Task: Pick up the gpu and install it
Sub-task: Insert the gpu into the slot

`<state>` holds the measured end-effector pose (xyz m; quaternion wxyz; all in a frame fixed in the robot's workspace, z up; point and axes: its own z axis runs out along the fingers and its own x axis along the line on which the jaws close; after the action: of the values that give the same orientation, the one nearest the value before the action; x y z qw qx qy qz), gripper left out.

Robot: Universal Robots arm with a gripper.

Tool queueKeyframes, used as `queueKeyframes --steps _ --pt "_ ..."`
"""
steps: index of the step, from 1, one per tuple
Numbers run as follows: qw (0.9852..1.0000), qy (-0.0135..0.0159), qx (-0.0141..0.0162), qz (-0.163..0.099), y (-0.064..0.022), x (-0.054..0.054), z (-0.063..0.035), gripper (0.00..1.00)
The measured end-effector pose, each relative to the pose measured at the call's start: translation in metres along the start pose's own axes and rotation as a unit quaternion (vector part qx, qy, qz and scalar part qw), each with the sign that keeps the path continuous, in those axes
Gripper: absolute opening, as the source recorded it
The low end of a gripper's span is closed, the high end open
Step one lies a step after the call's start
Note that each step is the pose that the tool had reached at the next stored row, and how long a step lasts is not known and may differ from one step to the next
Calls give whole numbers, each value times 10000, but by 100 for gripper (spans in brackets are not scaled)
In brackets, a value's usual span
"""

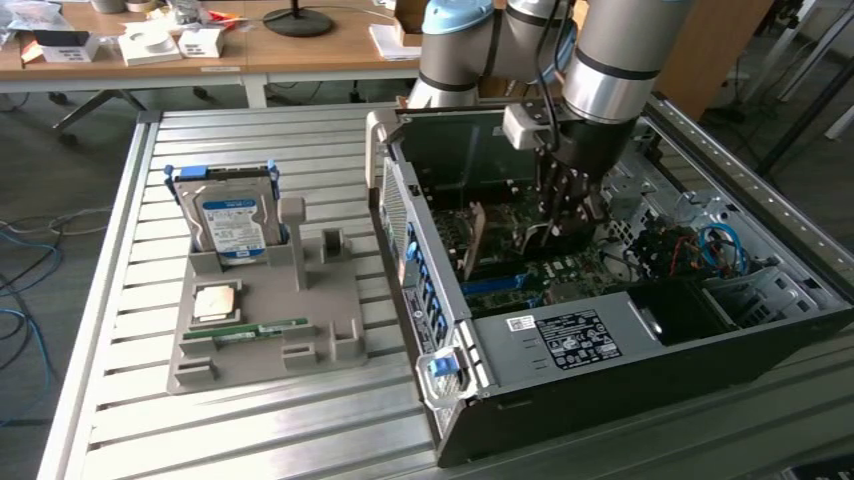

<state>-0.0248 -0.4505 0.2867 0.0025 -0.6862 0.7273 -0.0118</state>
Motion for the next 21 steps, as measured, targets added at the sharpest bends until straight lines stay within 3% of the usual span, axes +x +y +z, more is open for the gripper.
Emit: queueKeyframes --steps 10,12,14,21 --pt "10000 0 0 1 8 0 30 26" --pt "10000 -1 8 0 41 1 31 26" --pt "10000 -1 30 0 157 9 29 26" --pt "10000 -2 39 1 241 19 28 26"
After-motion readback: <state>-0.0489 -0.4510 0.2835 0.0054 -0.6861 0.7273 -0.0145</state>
